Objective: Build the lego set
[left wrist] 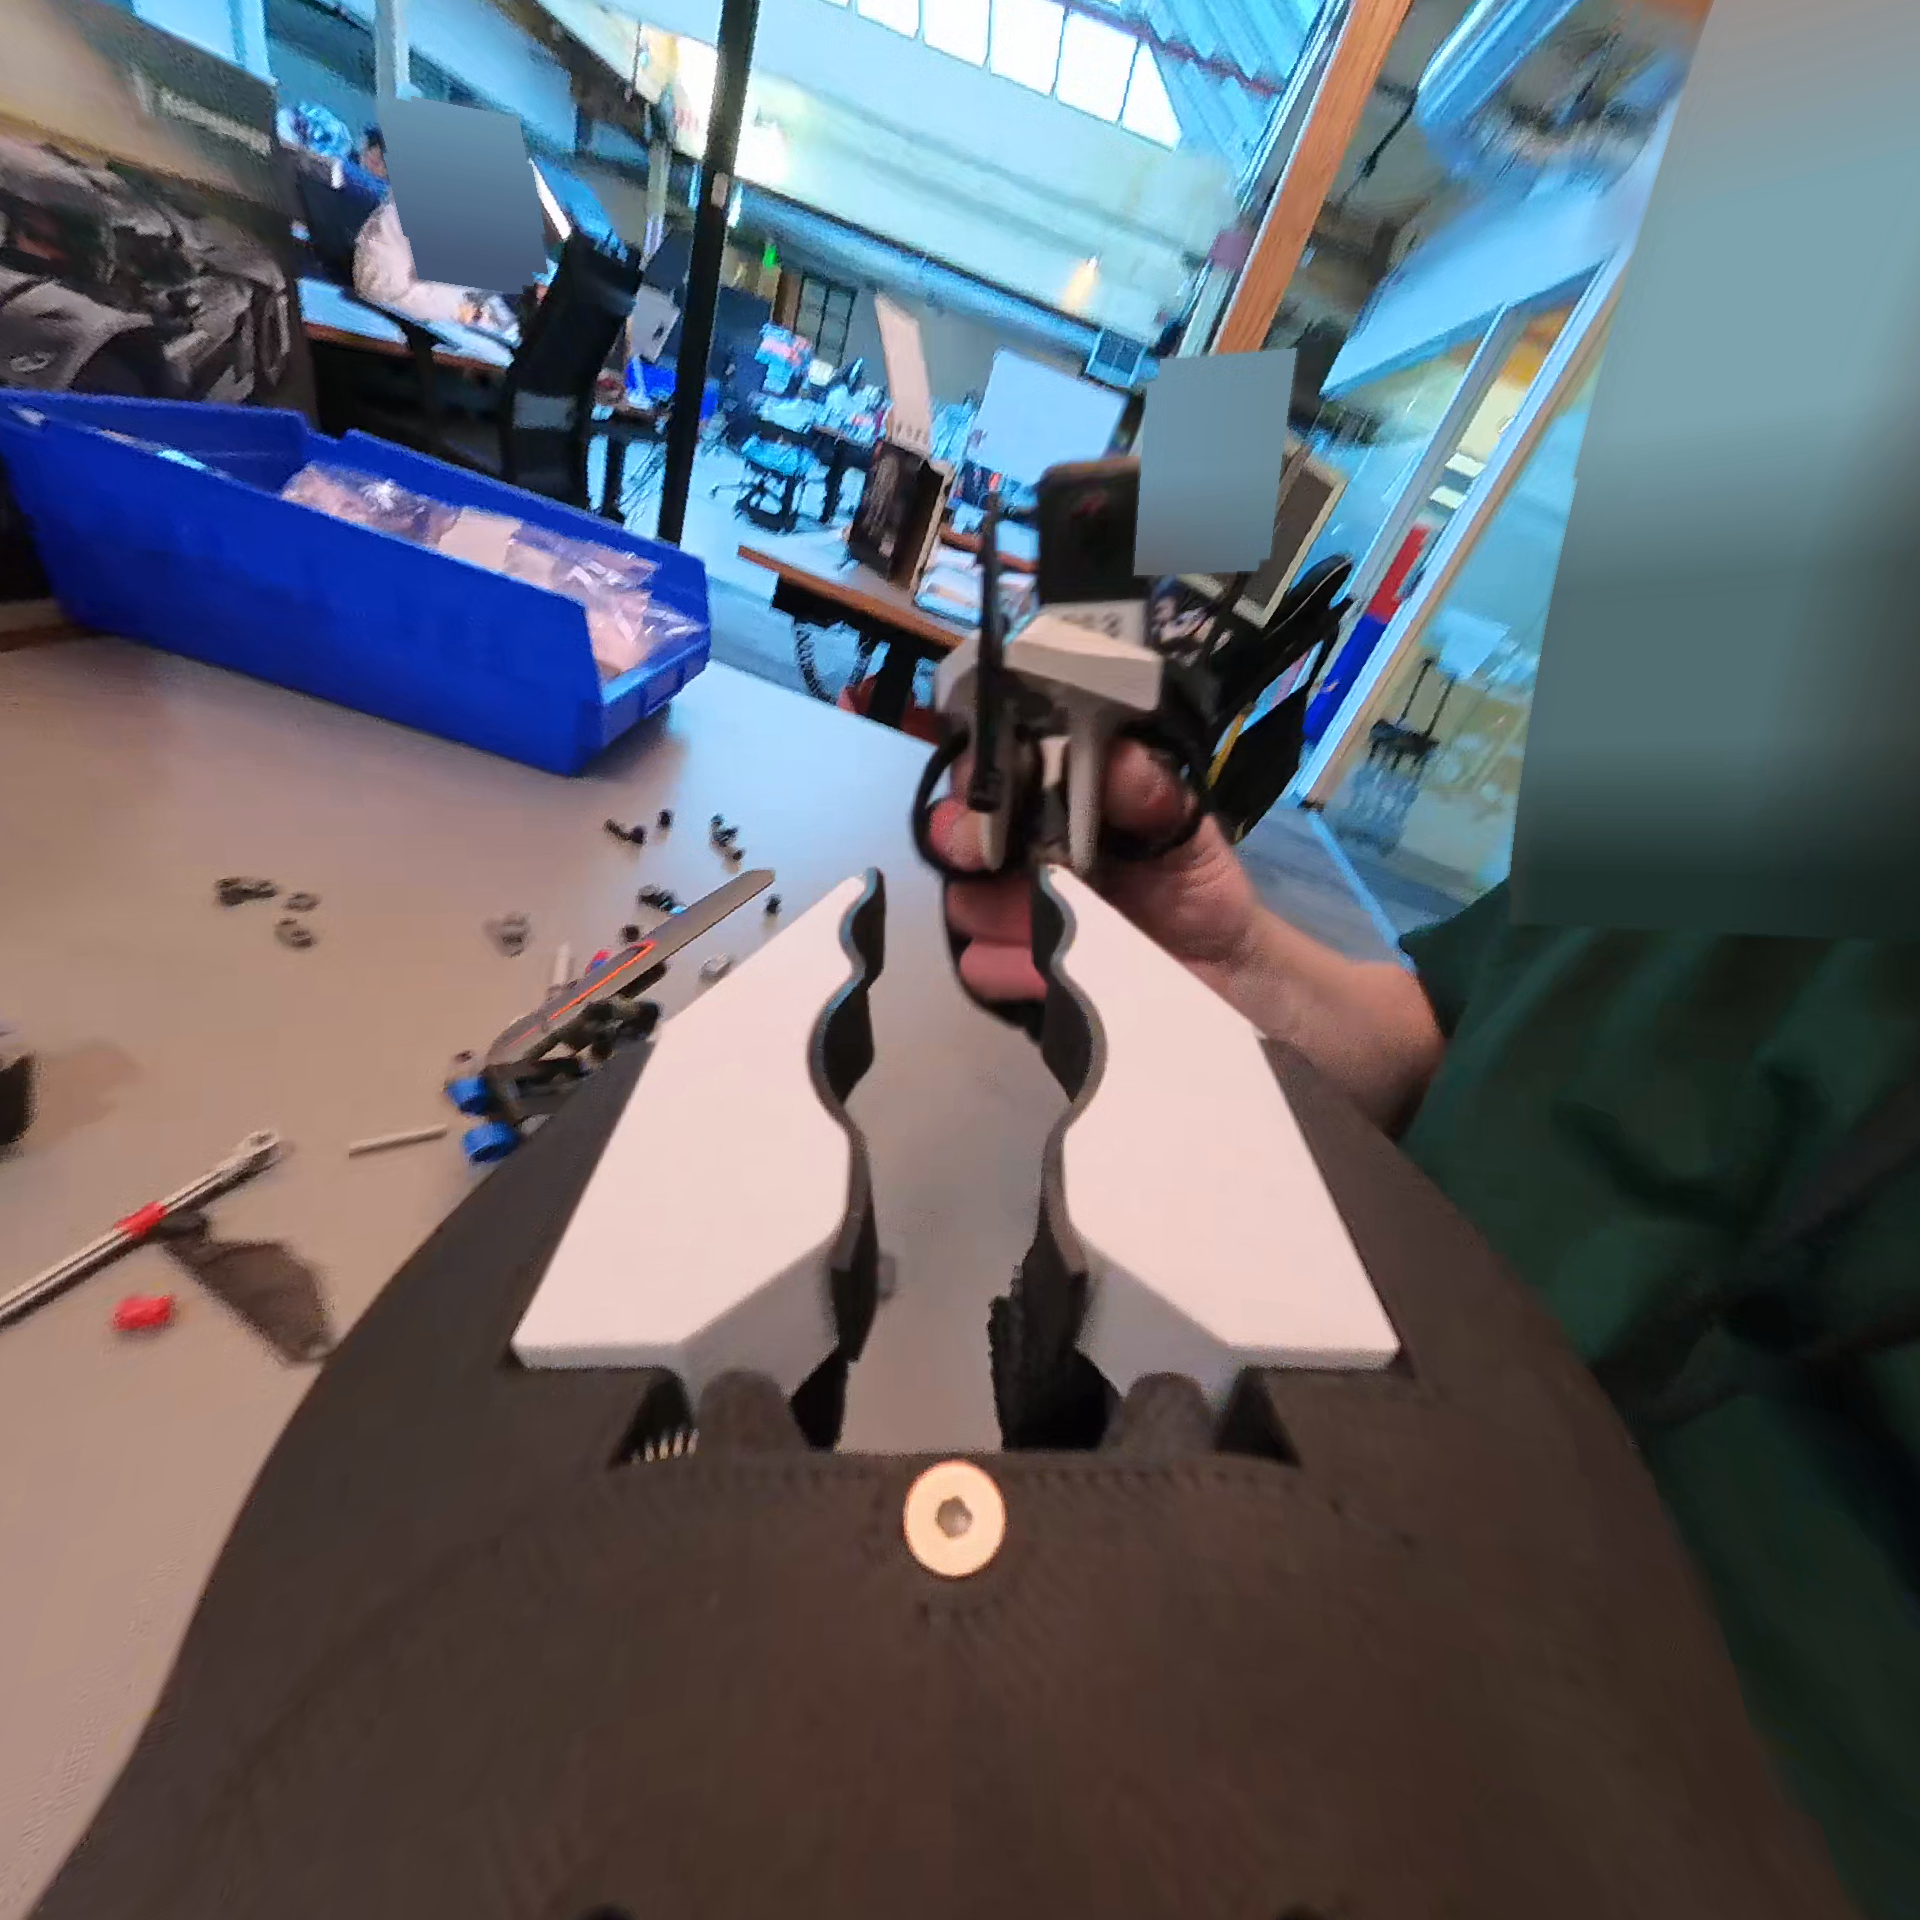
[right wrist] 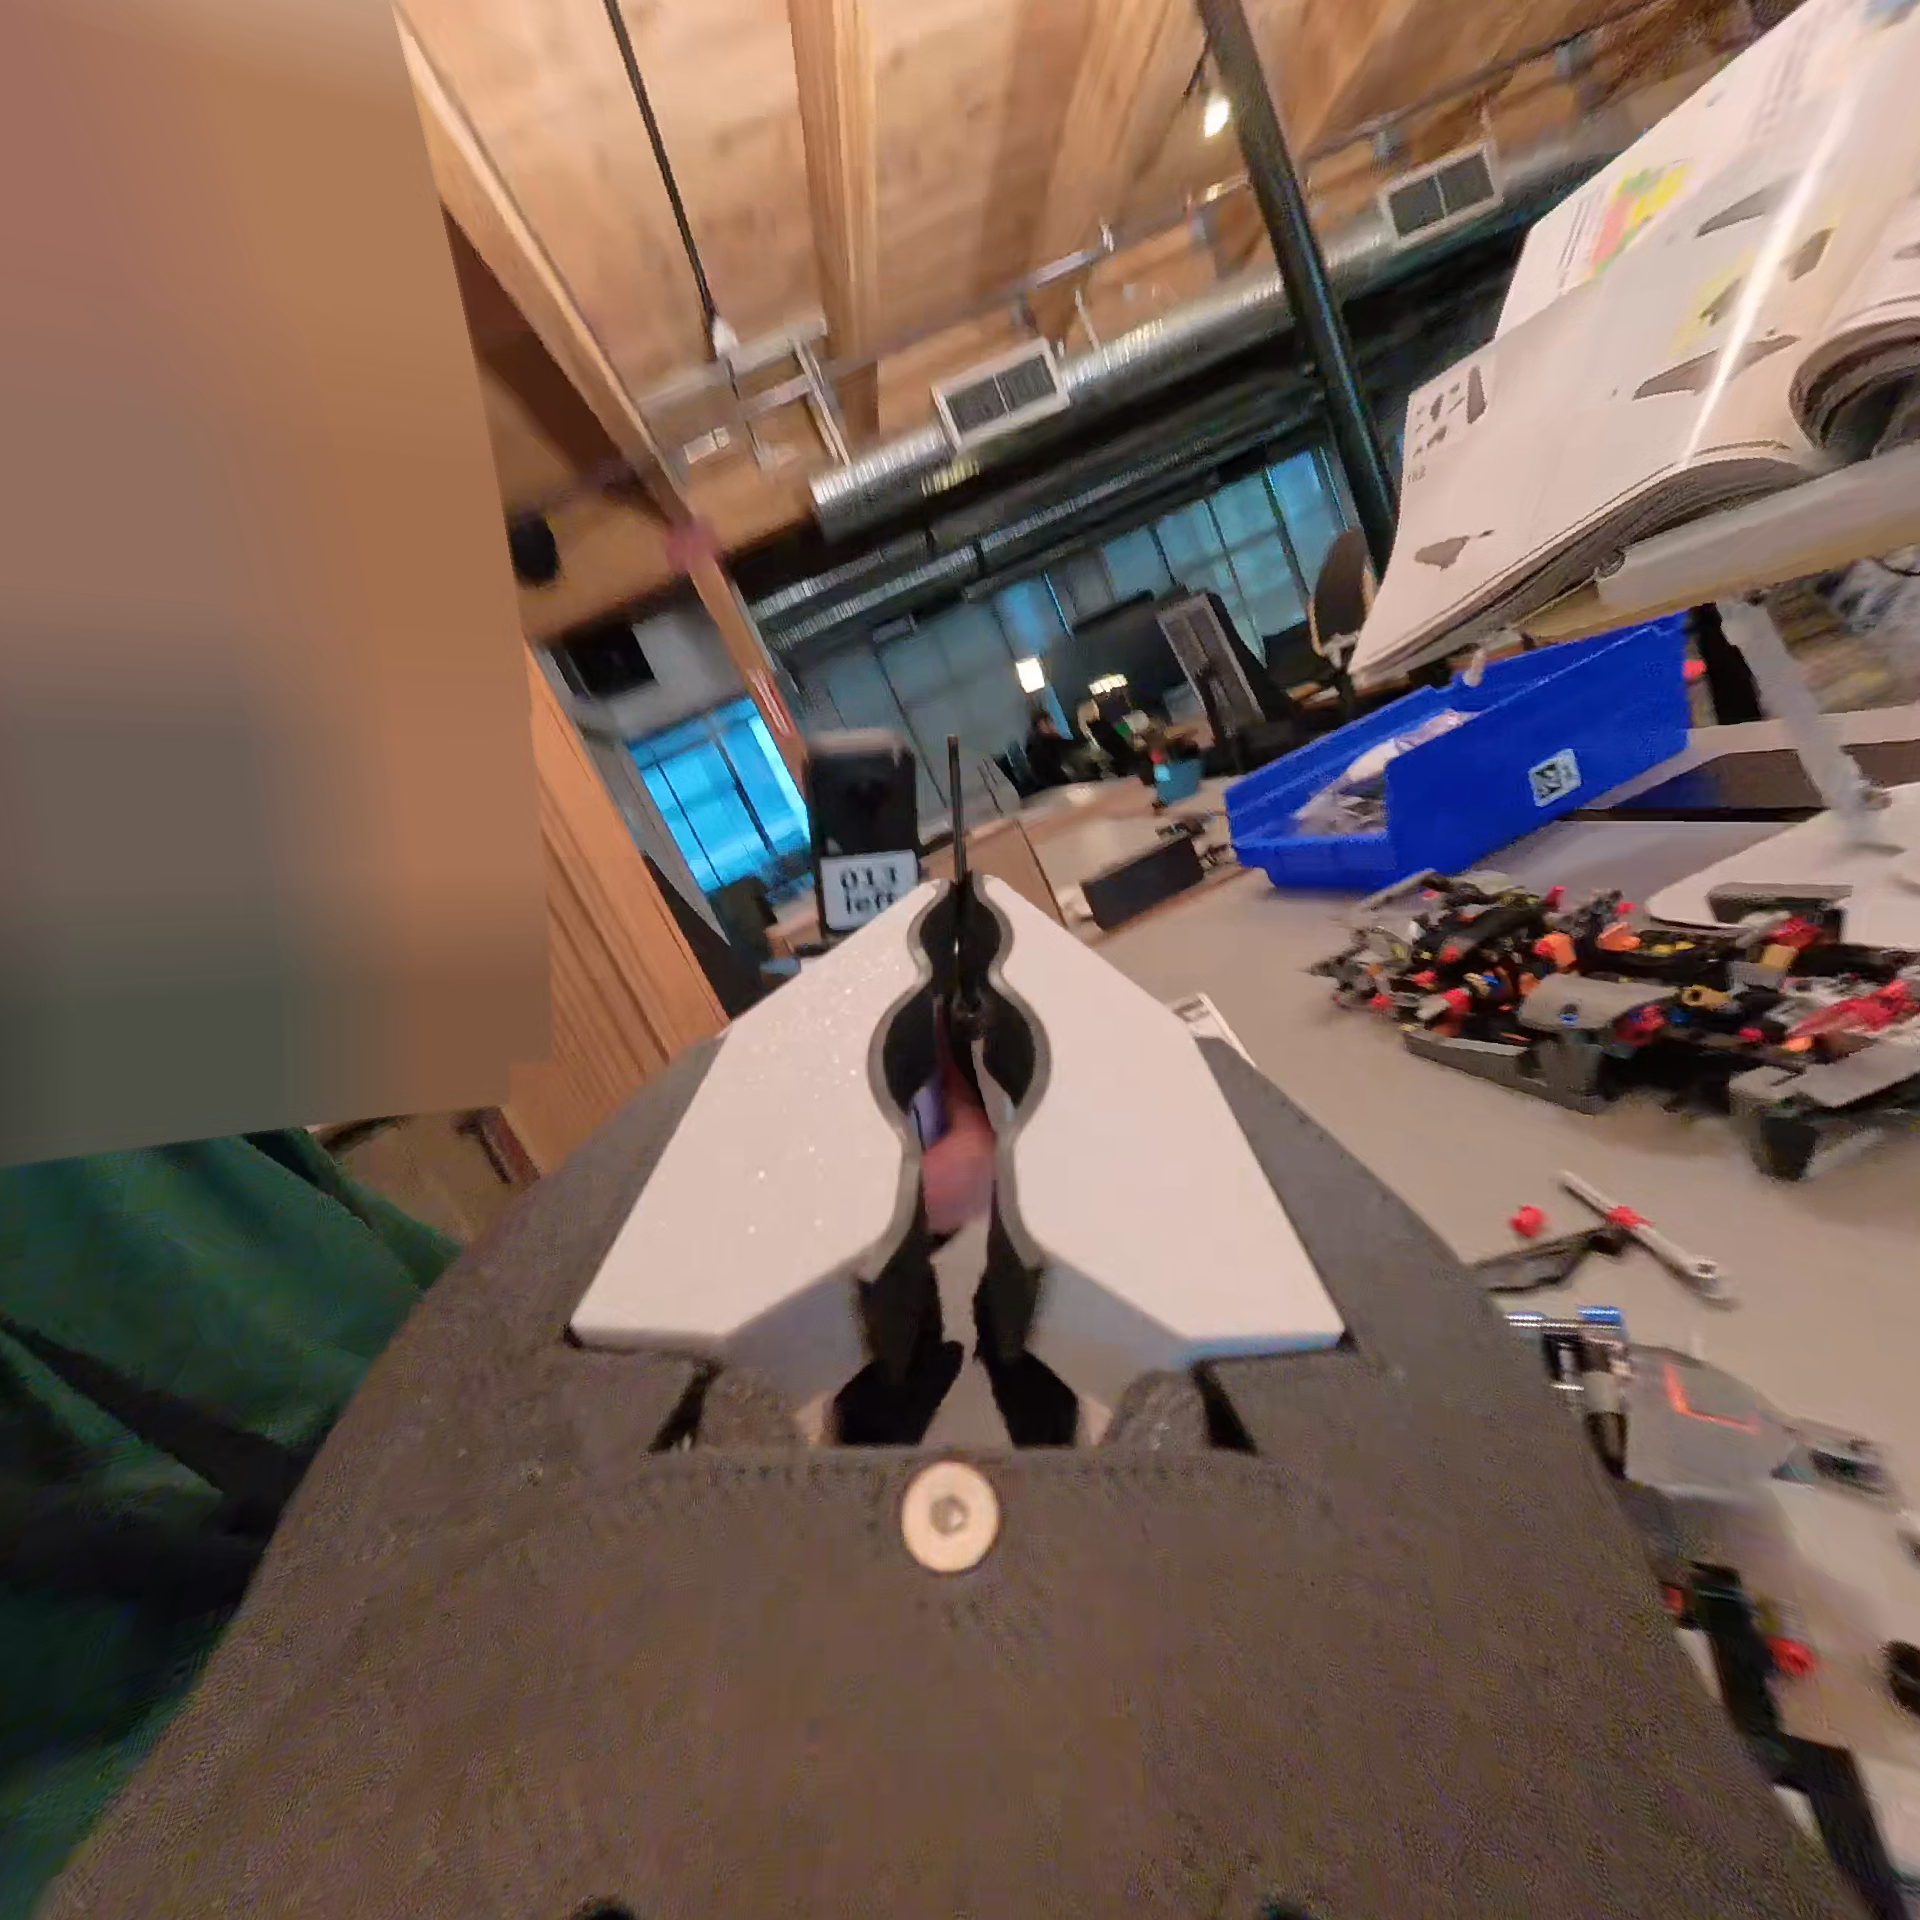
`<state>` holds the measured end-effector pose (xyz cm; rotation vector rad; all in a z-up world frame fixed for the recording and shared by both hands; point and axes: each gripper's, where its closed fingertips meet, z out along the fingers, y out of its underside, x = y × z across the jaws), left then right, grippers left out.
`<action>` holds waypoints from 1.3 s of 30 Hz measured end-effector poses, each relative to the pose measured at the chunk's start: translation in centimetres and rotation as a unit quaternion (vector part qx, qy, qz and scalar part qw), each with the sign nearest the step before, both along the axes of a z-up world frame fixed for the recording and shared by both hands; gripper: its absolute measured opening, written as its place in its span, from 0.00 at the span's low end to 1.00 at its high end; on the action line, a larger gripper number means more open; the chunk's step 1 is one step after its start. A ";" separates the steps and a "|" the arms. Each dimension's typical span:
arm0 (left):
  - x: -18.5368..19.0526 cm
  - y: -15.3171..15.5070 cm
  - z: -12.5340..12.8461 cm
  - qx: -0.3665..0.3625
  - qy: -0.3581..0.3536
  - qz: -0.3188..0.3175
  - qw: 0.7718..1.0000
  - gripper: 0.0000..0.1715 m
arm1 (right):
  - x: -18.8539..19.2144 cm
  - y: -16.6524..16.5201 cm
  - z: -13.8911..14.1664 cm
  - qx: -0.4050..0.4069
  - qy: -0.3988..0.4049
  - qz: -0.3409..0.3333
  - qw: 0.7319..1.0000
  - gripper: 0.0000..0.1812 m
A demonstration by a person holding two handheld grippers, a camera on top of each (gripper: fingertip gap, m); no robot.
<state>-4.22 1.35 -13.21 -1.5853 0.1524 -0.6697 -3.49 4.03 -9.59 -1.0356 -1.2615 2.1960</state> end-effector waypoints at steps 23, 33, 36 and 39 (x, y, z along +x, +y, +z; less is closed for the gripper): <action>2.4 1.5 -3.9 -0.125 0.194 -0.066 0.971 0.03 | 1.0 0.4 -4.5 0.393 -0.111 -0.021 0.913 0.09; 1.7 2.1 -6.2 -0.202 0.288 -0.102 0.931 0.03 | 2.0 0.3 -7.0 0.503 -0.172 0.038 0.846 0.00; 1.2 2.9 -5.8 -0.188 0.279 -0.094 0.937 0.03 | 1.6 1.1 -6.7 0.481 -0.175 0.027 0.859 0.00; 0.2 4.3 -4.6 -0.145 0.259 -0.047 0.954 0.05 | 0.8 2.4 -6.2 0.434 -0.177 0.000 0.884 0.00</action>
